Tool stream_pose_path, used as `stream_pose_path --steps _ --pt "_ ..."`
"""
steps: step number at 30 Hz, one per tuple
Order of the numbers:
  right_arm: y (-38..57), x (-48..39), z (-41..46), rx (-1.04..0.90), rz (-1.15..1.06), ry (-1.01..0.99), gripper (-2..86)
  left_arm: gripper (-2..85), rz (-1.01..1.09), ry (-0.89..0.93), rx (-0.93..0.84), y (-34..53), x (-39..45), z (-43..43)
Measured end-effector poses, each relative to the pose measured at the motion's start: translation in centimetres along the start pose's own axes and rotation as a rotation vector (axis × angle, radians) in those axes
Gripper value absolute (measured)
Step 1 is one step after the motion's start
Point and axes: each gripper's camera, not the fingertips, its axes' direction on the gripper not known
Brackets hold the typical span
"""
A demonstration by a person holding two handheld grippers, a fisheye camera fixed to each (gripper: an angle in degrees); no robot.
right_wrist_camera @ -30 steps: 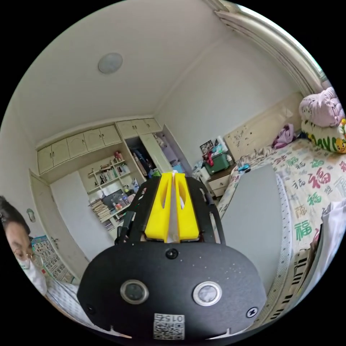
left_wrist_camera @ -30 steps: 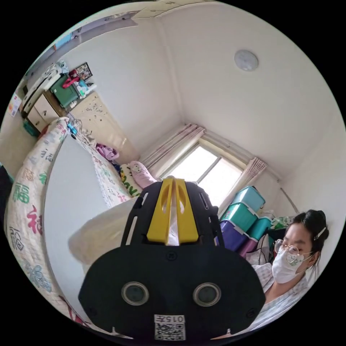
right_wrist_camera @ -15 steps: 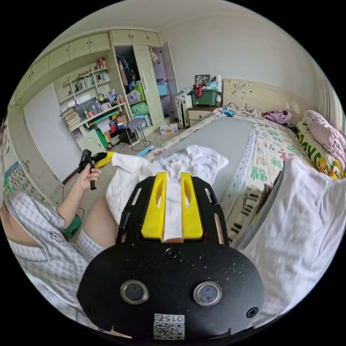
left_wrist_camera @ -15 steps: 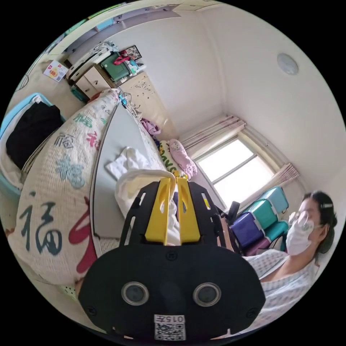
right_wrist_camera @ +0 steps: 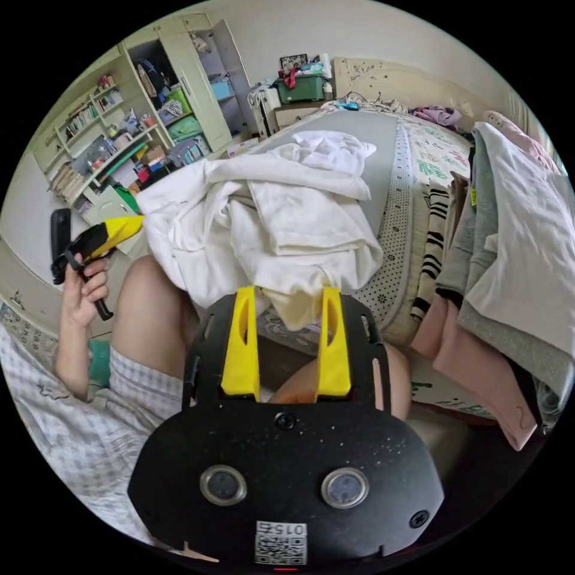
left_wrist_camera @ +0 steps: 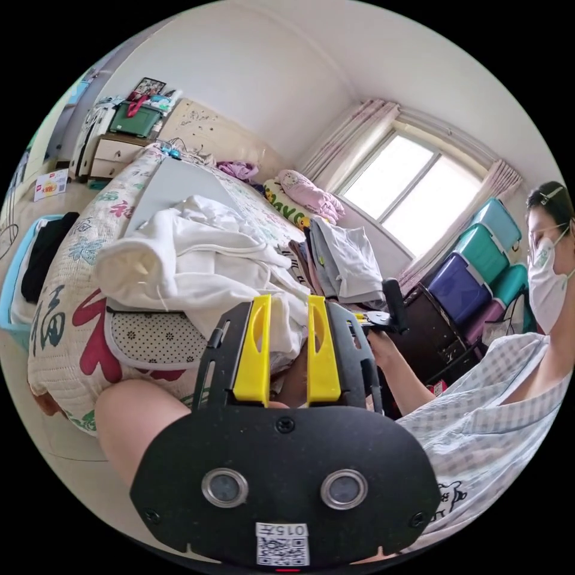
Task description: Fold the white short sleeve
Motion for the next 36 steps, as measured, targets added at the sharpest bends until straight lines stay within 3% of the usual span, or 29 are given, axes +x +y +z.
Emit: stream_pose_path --steps 4,9,14,20,23,28,30,33,36 --pt "1.5 -0.4 -2.7 0.160 0.009 0.010 3.6 9.0 -0.030 -0.013 -0.017 0.1 0.5 0.4" --pt "7.1 4.6 -12.5 0.650 0.148 -0.311 -0.3 8.6 -0.058 -0.069 -0.009 1.0 1.6 -0.2" --pt "8.4 3.6 -16.7 0.714 0.056 -0.173 -0.9 9.4 -0.061 -0.080 -0.028 1.9 2.4 0.0" --pt "9.8 2.4 -19.4 0.897 0.013 -0.314 -0.9 11.9 0.007 -0.026 -0.080 1.8 5.2 2.1" --pt "10.4 1.1 -21.5 0.954 -0.044 -0.266 -0.7 14.7 0.093 -0.064 -0.053 1.7 7.0 2.0" --pt "8.8 0.8 -19.1 0.723 0.069 0.001 2.8 19.8 0.111 -0.166 -0.066 1.3 7.0 2.8" --pt "8.9 1.5 -16.2 0.553 0.141 0.085 10.4 20.7 0.075 -0.218 -0.092 1.3 5.7 3.3" --pt "10.1 2.5 -13.4 0.380 0.202 0.099 20.9 21.4 0.050 -0.266 -0.119 1.3 4.3 3.9" --pt "10.8 2.7 -11.5 0.292 0.195 -0.028 22.8 21.3 0.042 -0.274 -0.185 0.9 3.8 5.8"
